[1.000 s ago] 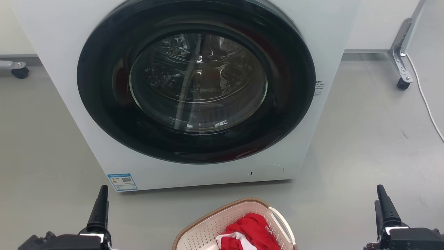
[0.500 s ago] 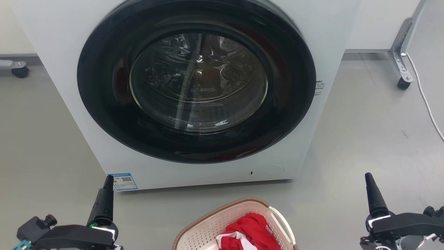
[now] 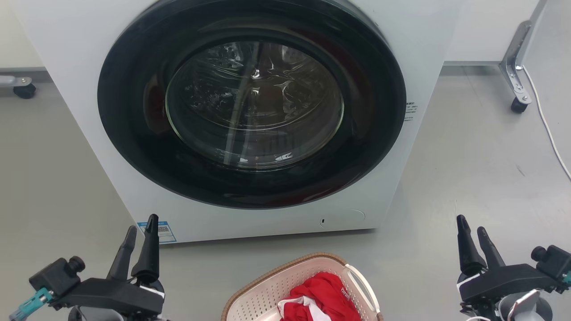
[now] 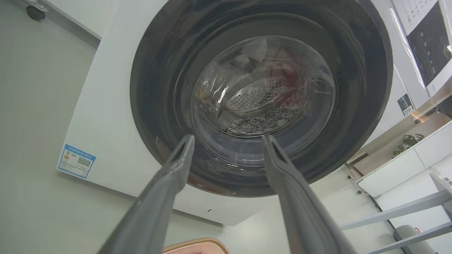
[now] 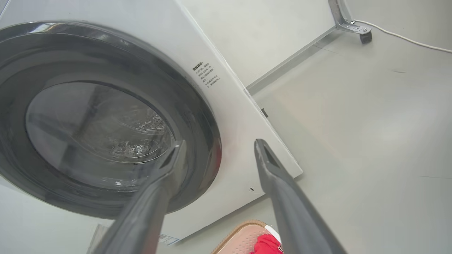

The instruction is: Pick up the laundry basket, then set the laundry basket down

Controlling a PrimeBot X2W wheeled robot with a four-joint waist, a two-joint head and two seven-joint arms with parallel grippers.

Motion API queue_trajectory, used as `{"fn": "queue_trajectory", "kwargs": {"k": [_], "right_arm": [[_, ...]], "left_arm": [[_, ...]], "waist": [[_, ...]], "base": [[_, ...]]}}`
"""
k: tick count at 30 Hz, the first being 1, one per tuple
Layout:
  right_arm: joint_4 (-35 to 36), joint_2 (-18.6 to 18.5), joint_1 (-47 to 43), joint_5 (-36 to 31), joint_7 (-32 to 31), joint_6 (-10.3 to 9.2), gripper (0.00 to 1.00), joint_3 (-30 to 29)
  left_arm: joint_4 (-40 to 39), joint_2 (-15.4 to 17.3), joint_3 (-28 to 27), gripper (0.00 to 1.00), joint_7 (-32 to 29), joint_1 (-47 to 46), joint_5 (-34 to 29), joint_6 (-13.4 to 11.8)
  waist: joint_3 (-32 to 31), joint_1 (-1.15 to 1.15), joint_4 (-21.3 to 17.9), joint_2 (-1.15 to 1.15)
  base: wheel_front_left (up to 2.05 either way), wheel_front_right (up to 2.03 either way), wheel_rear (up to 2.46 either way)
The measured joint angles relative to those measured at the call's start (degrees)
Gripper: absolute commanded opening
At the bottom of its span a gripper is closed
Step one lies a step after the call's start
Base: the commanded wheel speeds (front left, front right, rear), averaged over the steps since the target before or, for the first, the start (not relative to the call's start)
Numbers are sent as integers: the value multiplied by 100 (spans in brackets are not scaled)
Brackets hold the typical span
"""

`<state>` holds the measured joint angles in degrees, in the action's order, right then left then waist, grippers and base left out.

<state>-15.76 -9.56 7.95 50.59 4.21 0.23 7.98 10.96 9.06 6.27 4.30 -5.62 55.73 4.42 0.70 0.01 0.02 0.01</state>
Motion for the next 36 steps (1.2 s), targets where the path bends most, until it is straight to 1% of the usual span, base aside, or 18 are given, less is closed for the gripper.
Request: {"fn": "queue_trajectory", "kwargs": {"k": [4,11,16,18,23,32,36], "right_arm": [[4,-58,29,-460,89,-79,100,161],[18,-114,95,-1156,242,-182,100,414],[10,-149,96,-1581,336,-279,100,537],[-7,-165,96,-1773,380,-285,100,577],[-44,-200,95,-2216,497,-382,100,676],[-101,-221,95,-2897,675,-489,100,808],[-118,-222,94,-3099,758,-568,100,883]], "left_arm": [[-23,68,111,100,90,-5,-381,-99],[-102,192,285,100,229,-5,-1007,-178],[-123,220,412,100,337,-5,-1402,-242],[-143,235,457,100,385,-5,-1527,-252],[-140,271,541,100,494,-1,-1875,-361],[-74,318,682,100,680,29,-2485,-503],[-33,338,749,100,749,34,-2757,-569]], "waist": [[6,0,-9,0],[14,0,-44,0],[21,0,-60,0],[25,0,-64,0],[30,-1,-76,0],[7,-1,-106,0],[-1,-1,-115,0]], "base": [[0,0,0],[0,0,0],[0,0,0],[0,0,0],[0,0,0],[0,0,0],[0,0,0]]}}
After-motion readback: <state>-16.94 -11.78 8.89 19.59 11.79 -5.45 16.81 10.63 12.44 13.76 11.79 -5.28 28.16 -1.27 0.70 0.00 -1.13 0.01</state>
